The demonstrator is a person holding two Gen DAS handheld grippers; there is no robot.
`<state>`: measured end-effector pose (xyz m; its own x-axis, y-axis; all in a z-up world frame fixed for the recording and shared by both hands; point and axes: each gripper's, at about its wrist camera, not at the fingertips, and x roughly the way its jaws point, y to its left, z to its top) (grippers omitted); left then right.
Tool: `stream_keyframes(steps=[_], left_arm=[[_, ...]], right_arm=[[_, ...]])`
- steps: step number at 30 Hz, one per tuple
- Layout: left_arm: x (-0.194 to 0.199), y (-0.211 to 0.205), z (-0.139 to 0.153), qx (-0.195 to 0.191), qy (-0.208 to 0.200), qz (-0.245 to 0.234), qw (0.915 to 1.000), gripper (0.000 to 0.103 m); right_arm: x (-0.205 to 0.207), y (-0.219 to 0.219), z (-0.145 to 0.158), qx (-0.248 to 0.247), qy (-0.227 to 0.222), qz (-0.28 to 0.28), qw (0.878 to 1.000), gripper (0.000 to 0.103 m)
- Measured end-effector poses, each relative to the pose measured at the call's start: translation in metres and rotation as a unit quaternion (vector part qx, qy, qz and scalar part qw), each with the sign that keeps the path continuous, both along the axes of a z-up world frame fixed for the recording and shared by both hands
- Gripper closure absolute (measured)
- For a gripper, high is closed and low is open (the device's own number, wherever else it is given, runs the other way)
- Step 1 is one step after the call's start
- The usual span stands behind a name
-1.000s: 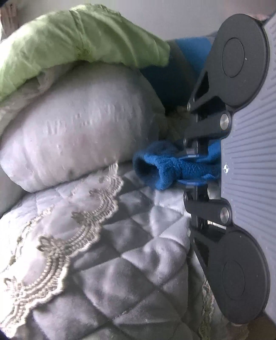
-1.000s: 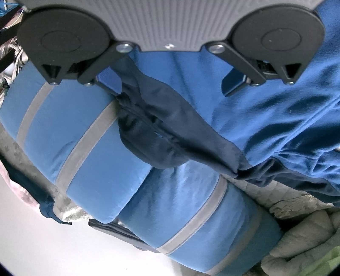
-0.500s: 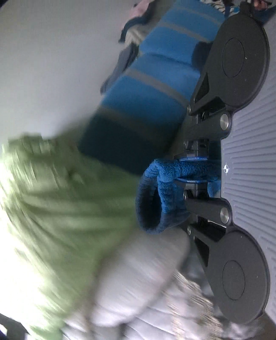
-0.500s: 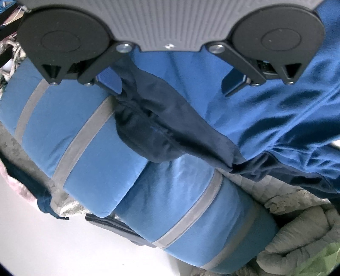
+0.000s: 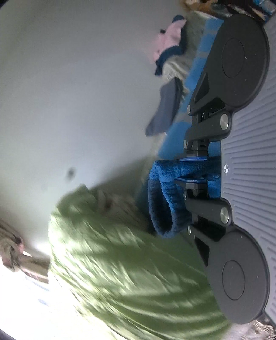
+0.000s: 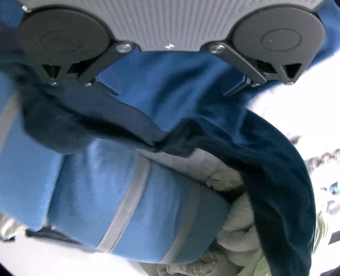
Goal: Fold clothes
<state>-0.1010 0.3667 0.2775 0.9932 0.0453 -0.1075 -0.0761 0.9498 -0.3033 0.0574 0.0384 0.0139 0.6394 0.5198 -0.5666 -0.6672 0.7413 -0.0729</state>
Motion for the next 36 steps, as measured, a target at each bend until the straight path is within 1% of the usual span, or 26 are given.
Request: stream_keyframes(steps=[2, 5, 7, 9, 11, 12, 14, 15, 16, 17, 22, 25, 27, 30, 33, 35, 36], left_arm=[[0.004, -0.009, 0.014, 0.003, -0.013, -0.010, 0.9999, 0.088], [0.010, -0.023, 0.033, 0.007, -0.034, -0.023, 0.9991, 0.089], [0.014, -0.034, 0.046, 0.004, -0.049, -0.033, 0.9982, 0.090], [0.017, -0.048, 0.058, 0.010, -0.072, -0.053, 0.9960, 0.090], [0.023, -0.069, 0.064, 0.014, -0.081, -0.069, 0.9942, 0.090], [0.029, -0.079, 0.063, 0.014, -0.079, -0.082, 0.9933, 0.090], [0.040, -0.106, 0.060, 0.033, -0.076, -0.094, 0.9921, 0.090], [0.045, -0.119, 0.057, 0.037, -0.076, -0.101, 0.9913, 0.090], [0.049, -0.129, 0.054, 0.034, -0.077, -0.110, 0.9904, 0.090], [0.053, -0.139, 0.051, 0.032, -0.078, -0.118, 0.9894, 0.090], [0.070, -0.193, 0.038, 0.046, -0.074, -0.160, 0.9832, 0.090], [0.075, -0.221, 0.031, 0.057, -0.070, -0.188, 0.9779, 0.090], [0.077, -0.239, 0.025, 0.064, -0.069, -0.206, 0.9739, 0.090], [0.084, -0.269, 0.018, 0.068, -0.063, -0.234, 0.9679, 0.090], [0.093, -0.301, 0.011, 0.070, -0.053, -0.261, 0.9613, 0.090], [0.098, -0.326, 0.003, 0.076, -0.047, -0.281, 0.9556, 0.090], [0.100, -0.340, -0.003, 0.085, -0.042, -0.287, 0.9534, 0.090]], right_arm=[[0.011, 0.020, -0.008, -0.003, 0.003, -0.003, 1.000, 0.000], [0.023, 0.046, -0.025, -0.030, 0.007, -0.010, 0.999, 0.000], [0.025, 0.059, -0.034, -0.041, 0.008, -0.009, 0.999, 0.000], [0.024, 0.068, -0.036, -0.047, 0.006, -0.008, 0.999, 0.000], [0.023, 0.076, -0.038, -0.054, 0.003, -0.008, 0.999, 0.000], [0.023, 0.080, -0.038, -0.057, 0.001, -0.008, 0.998, 0.000], [0.022, 0.081, -0.039, -0.072, 0.004, -0.011, 0.997, 0.000], [0.021, 0.081, -0.039, -0.082, 0.007, -0.013, 0.997, 0.000], [0.020, 0.079, -0.037, -0.090, 0.010, -0.015, 0.996, 0.000], [0.019, 0.072, -0.032, -0.096, 0.013, -0.018, 0.995, 0.000], [0.012, 0.024, 0.004, -0.118, 0.024, -0.046, 0.992, 0.000], [0.010, -0.025, 0.028, -0.107, 0.040, -0.101, 0.988, 0.000], [0.009, -0.064, 0.042, -0.089, 0.050, -0.147, 0.984, 0.000], [0.008, -0.124, 0.060, -0.071, 0.046, -0.218, 0.972, 0.000], [-0.001, -0.177, 0.077, -0.059, 0.025, -0.270, 0.961, 0.000], [-0.010, -0.214, 0.086, -0.038, 0.010, -0.309, 0.950, 0.000], [-0.014, -0.231, 0.089, -0.025, 0.007, -0.329, 0.944, 0.000]])
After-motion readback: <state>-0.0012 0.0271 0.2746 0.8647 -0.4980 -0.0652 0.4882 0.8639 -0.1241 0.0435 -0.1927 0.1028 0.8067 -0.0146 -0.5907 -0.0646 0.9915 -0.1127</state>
